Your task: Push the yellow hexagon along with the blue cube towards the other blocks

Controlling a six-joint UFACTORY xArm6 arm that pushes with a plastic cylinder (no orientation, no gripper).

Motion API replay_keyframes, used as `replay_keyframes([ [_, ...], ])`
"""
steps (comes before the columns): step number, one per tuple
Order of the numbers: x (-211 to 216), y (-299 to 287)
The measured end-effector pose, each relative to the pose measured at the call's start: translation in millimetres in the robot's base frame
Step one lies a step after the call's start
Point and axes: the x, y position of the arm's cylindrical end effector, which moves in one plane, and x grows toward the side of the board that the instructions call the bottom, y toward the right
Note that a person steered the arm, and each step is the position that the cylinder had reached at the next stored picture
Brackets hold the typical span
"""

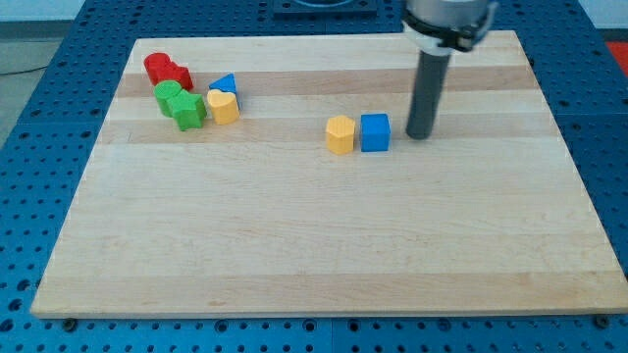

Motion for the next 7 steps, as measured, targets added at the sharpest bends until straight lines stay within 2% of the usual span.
replay_keyframes([
  [1,26.6,15.7],
  [3,-31.3,-23.4],
  [6,11.6,-24.4],
  [7,7.8,-53.8],
])
